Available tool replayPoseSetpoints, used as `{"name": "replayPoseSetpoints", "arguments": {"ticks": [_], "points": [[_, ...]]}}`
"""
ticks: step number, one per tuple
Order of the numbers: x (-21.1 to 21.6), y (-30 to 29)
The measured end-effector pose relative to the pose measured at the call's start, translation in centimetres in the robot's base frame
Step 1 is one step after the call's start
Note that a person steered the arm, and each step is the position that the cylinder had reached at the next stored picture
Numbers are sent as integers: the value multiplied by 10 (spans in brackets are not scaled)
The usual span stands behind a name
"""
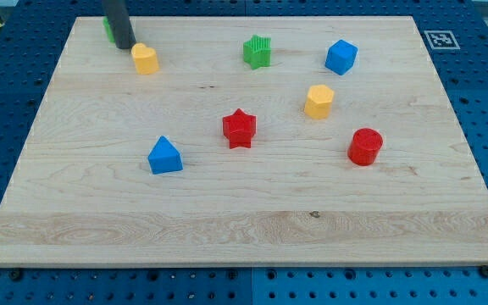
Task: Place your arm below the green star
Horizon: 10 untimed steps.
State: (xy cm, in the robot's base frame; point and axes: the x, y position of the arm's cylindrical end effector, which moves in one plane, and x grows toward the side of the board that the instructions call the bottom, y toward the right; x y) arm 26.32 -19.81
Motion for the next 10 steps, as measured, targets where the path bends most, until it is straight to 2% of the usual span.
{"name": "replayPoseSetpoints", "arguments": {"ticks": [2,5,10], "points": [[-9,-27],[-9,-17],[-2,55]]}}
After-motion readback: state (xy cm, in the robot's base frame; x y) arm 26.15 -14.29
